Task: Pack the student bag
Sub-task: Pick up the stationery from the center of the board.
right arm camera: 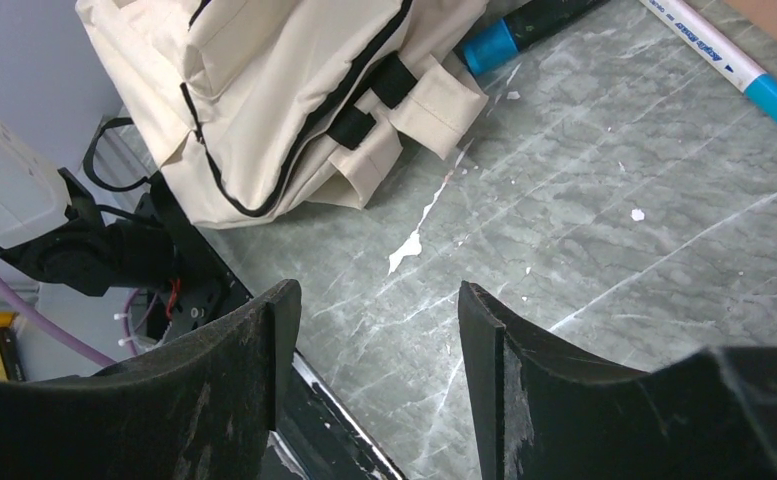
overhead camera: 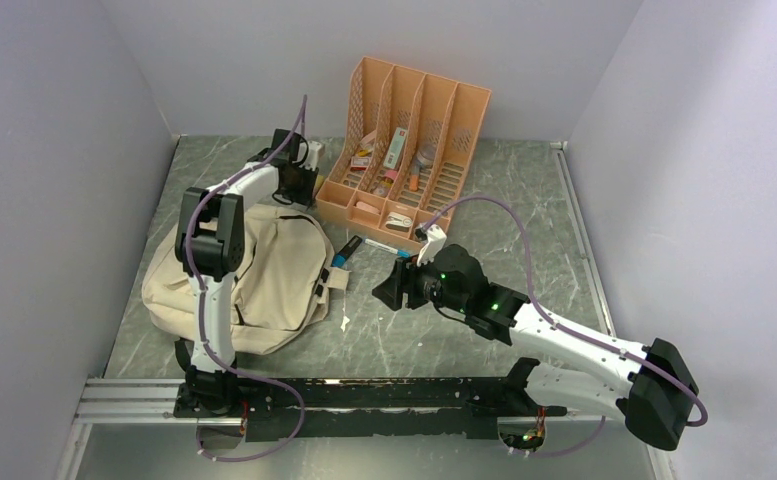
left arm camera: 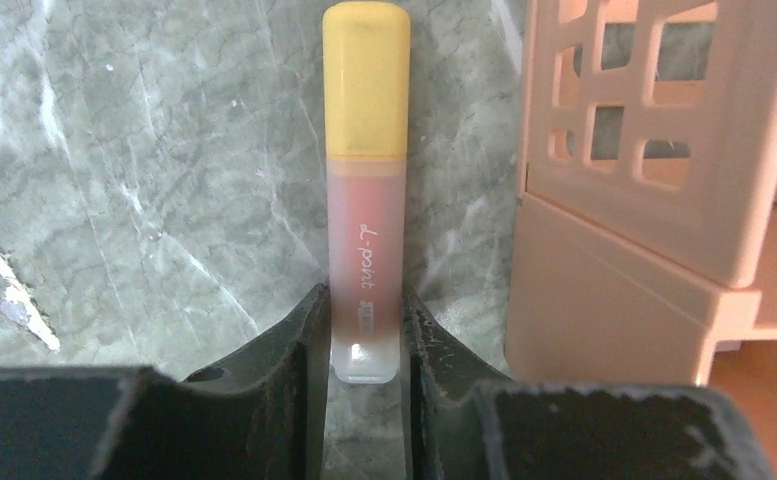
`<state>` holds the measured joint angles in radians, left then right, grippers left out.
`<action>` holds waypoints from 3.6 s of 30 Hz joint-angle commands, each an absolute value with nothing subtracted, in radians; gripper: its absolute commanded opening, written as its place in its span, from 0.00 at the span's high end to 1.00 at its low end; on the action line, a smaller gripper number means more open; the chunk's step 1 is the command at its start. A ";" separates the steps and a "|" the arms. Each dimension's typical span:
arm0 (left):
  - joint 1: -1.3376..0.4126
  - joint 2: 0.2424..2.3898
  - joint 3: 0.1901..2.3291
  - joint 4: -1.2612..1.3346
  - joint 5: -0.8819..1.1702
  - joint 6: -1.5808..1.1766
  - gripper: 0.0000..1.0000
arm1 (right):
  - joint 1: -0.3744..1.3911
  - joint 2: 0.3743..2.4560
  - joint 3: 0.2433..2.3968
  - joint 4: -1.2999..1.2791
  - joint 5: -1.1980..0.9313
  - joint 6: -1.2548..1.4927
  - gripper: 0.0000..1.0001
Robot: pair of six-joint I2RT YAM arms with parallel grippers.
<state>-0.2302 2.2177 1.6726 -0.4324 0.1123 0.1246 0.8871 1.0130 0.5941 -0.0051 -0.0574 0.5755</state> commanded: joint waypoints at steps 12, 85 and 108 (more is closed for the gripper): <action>-0.094 1.951 1.561 -0.247 0.393 -0.037 0.90 | 0.865 1.025 0.596 0.024 -0.090 0.577 0.37; -0.649 1.150 0.905 0.079 0.257 -0.355 0.92 | 0.799 1.353 0.937 0.271 0.093 0.867 0.76; -0.530 1.040 0.988 -0.767 -0.710 -0.546 0.22 | 0.799 1.215 0.775 0.282 0.223 0.786 1.00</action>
